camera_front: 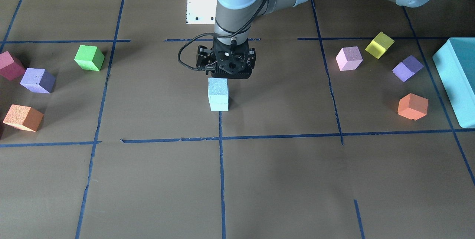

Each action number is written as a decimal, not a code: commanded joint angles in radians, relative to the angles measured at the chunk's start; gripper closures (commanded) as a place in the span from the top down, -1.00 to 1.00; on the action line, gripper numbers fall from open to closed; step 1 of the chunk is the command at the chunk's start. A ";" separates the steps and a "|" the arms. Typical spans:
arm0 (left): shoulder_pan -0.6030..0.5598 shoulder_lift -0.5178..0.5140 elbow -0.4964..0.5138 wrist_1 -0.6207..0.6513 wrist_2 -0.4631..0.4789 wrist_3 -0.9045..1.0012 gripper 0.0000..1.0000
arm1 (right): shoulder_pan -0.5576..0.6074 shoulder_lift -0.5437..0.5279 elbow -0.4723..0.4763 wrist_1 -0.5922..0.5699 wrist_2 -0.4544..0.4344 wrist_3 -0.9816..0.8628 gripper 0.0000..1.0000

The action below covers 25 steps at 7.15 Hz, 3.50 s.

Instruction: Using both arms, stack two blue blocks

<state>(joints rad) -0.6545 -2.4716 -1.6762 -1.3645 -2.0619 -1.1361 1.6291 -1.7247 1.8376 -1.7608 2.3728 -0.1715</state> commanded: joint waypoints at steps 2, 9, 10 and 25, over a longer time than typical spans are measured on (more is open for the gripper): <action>-0.184 0.209 -0.220 0.131 -0.003 0.291 1.00 | -0.003 -0.003 -0.012 0.030 0.000 0.010 1.00; -0.761 0.737 -0.211 0.116 -0.208 1.192 1.00 | -0.026 -0.023 -0.049 0.168 0.066 0.164 1.00; -0.827 0.811 -0.192 0.067 -0.225 1.260 1.00 | -0.028 -0.021 -0.049 0.168 0.066 0.164 1.00; -0.987 0.933 0.128 -0.286 -0.337 1.233 1.00 | -0.037 -0.016 -0.049 0.190 0.055 0.159 1.00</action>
<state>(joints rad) -1.6414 -1.5386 -1.5478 -1.6506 -2.3992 0.0967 1.5923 -1.7411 1.7886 -1.5708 2.4285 -0.0117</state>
